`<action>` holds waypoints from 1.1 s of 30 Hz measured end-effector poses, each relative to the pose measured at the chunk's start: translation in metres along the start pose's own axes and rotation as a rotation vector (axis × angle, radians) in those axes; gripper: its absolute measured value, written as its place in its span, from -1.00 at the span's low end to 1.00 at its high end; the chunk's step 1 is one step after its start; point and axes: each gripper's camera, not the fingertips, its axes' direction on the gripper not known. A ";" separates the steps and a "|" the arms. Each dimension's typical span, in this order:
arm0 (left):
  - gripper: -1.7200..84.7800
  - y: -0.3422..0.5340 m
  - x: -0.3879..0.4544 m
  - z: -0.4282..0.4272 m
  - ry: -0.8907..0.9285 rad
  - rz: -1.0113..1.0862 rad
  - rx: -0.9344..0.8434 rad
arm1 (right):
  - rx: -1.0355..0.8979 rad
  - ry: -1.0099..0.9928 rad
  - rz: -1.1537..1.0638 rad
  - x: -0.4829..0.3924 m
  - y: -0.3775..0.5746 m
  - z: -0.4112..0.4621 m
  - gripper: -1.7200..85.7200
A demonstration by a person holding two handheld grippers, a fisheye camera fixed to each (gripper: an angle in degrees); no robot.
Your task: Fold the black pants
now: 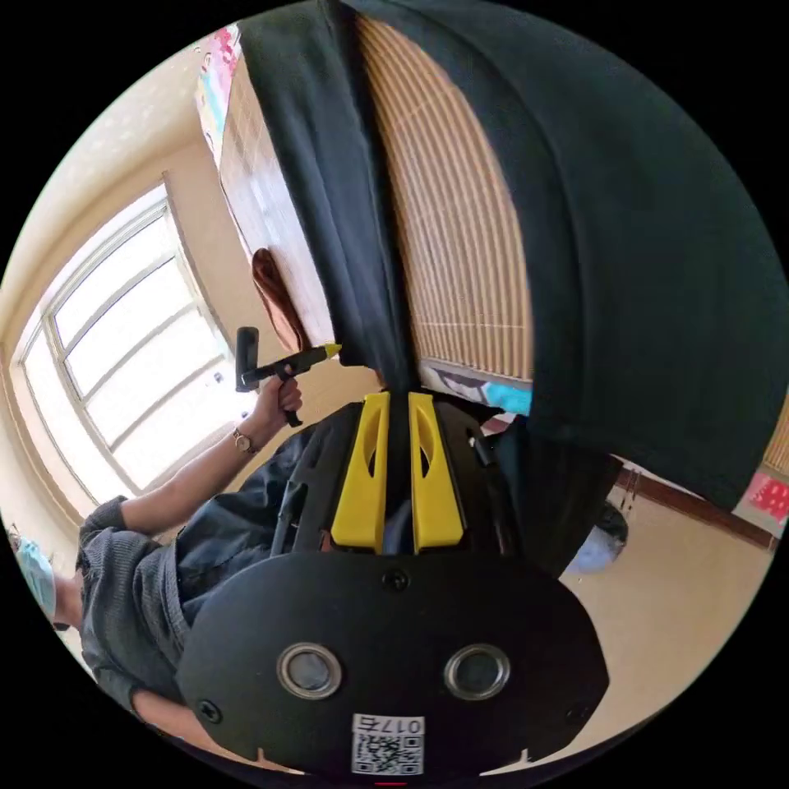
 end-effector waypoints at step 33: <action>-0.85 0.059 0.217 0.077 0.224 0.144 -0.229 | 0.134 -0.372 -0.375 0.077 0.236 -0.106 -0.89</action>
